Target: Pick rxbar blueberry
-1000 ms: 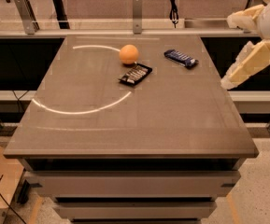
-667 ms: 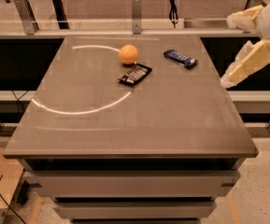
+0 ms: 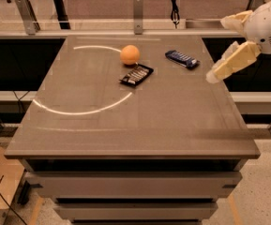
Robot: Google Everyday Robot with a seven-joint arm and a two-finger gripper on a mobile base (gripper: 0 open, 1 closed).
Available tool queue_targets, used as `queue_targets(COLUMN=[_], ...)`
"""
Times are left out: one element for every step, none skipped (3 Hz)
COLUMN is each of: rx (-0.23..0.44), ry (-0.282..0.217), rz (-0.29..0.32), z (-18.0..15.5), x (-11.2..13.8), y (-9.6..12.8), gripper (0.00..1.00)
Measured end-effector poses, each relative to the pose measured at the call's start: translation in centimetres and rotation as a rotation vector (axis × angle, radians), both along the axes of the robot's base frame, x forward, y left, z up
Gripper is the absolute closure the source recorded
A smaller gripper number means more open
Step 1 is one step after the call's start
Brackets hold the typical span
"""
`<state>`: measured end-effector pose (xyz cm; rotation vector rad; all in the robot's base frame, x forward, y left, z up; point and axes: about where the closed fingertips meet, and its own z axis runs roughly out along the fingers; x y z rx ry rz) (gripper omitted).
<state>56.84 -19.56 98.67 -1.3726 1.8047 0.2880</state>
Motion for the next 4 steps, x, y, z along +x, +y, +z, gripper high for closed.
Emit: queue_targets(rx=[0.115, 0.184, 0.233, 0.274], ry=[-0.022, -0.029, -0.031, -0.029], rz=[-0.041, -0.078, -0.122, -0.163], z=[-0.9, -2.3, -4.1, -5.8], x=[3.6, 6.8, 9.4, 12.1], y=[0.5, 1.0, 1.2, 1.1], gripper=[0.00, 0.00, 0.00, 0.00])
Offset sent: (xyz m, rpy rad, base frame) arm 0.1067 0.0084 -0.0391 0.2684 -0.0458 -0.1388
